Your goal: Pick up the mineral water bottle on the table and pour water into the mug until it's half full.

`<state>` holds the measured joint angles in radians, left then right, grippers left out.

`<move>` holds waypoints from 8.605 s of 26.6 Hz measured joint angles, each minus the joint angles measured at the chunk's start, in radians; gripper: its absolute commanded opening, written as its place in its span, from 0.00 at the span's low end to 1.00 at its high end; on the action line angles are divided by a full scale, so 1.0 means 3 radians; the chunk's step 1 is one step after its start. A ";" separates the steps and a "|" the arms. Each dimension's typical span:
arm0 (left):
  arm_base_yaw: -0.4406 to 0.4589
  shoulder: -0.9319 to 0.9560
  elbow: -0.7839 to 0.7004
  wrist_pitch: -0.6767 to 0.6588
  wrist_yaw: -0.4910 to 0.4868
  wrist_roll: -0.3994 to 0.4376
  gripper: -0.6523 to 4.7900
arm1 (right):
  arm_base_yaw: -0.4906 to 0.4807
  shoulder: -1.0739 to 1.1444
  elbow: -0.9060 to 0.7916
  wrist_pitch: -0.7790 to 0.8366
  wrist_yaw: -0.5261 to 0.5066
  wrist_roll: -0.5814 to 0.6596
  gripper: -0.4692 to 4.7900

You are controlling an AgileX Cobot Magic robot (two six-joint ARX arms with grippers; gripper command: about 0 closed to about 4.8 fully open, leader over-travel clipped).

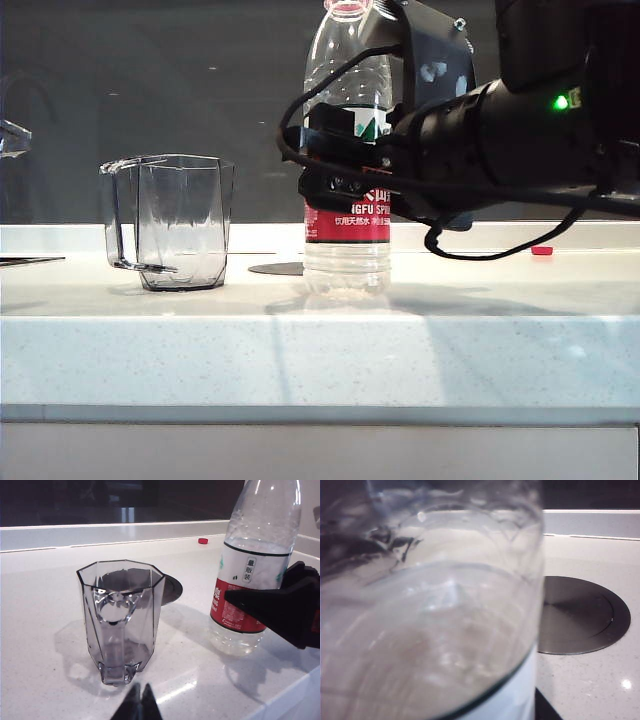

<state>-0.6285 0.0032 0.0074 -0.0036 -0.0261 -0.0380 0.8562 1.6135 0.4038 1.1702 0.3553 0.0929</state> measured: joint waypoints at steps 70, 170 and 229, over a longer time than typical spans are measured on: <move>0.0298 0.0000 0.0000 0.0000 -0.0001 0.0000 0.11 | -0.0093 0.0020 0.0989 -0.1195 0.1249 -0.4523 0.58; 0.0298 -0.0001 0.0000 0.0000 -0.0001 0.0000 0.11 | -0.0184 -0.0001 0.1087 -0.1054 0.1225 -0.5244 0.53; 0.0298 0.0000 0.0000 0.0000 -0.0001 0.0000 0.11 | -0.0206 -0.0048 0.1087 -0.0982 0.1228 -0.5313 0.53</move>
<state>-0.5392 0.0032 0.0074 -0.0036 -0.0265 -0.0380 0.7944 1.5990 0.7300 0.8757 0.7239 -1.5009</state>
